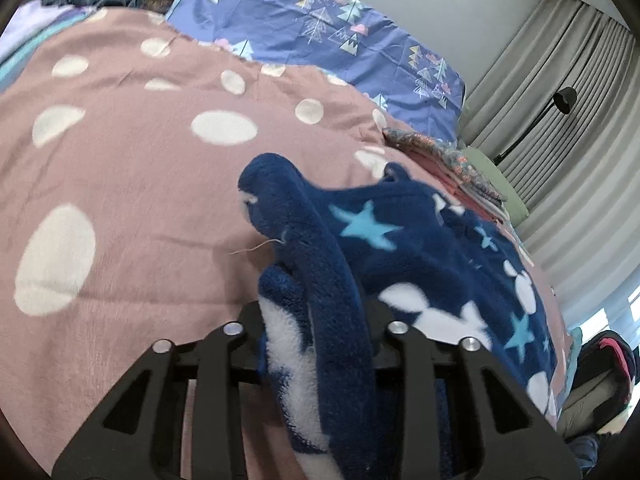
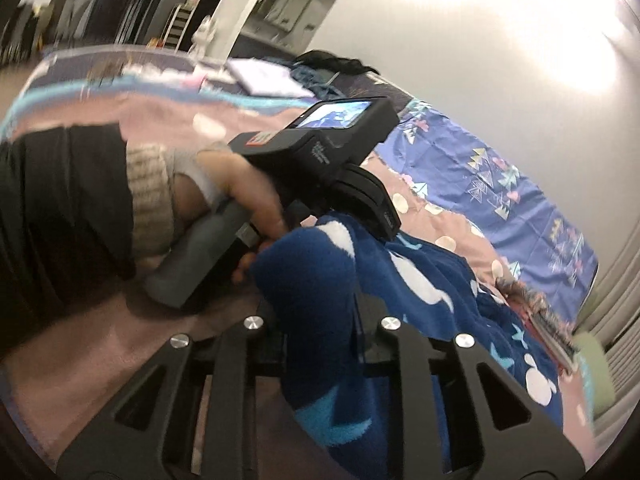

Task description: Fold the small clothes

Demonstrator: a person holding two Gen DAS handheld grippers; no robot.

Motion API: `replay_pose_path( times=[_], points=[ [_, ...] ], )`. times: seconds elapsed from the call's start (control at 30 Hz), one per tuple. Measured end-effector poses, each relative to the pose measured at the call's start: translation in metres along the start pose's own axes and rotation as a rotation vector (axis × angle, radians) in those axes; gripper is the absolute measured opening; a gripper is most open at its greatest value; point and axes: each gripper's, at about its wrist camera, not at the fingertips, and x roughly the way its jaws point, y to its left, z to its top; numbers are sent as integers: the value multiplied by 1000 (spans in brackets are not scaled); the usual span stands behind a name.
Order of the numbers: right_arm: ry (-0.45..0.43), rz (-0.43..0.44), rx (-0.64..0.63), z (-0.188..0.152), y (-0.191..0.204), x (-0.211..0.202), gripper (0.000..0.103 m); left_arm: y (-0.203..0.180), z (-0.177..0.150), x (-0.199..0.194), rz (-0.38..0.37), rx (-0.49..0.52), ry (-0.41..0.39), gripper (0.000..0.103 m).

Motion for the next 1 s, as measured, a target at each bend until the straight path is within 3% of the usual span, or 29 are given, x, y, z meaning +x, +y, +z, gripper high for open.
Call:
replay_pose_path(
  times=[0.13, 0.27, 0.5, 0.73, 0.87, 1.0],
  points=[
    [-50, -3, 105, 4, -32, -22, 22, -38, 20, -19, 0, 51, -54, 29],
    [-110, 9, 264, 6, -80, -52, 21, -104, 44, -32, 10, 168, -100, 29],
    [-168, 9, 538, -24, -171, -99, 21, -200, 63, -16, 31, 326, -89, 29],
    [-141, 50, 861, -105, -256, -124, 20, -297, 53, 57, 99, 442, 13, 30],
    [-115, 124, 1027, -159, -292, -129, 20, -346, 32, 120, 151, 506, 119, 30],
    [-57, 179, 1188, -215, -315, -125, 20, -370, 5, 177, 223, 553, 234, 32]
  ],
)
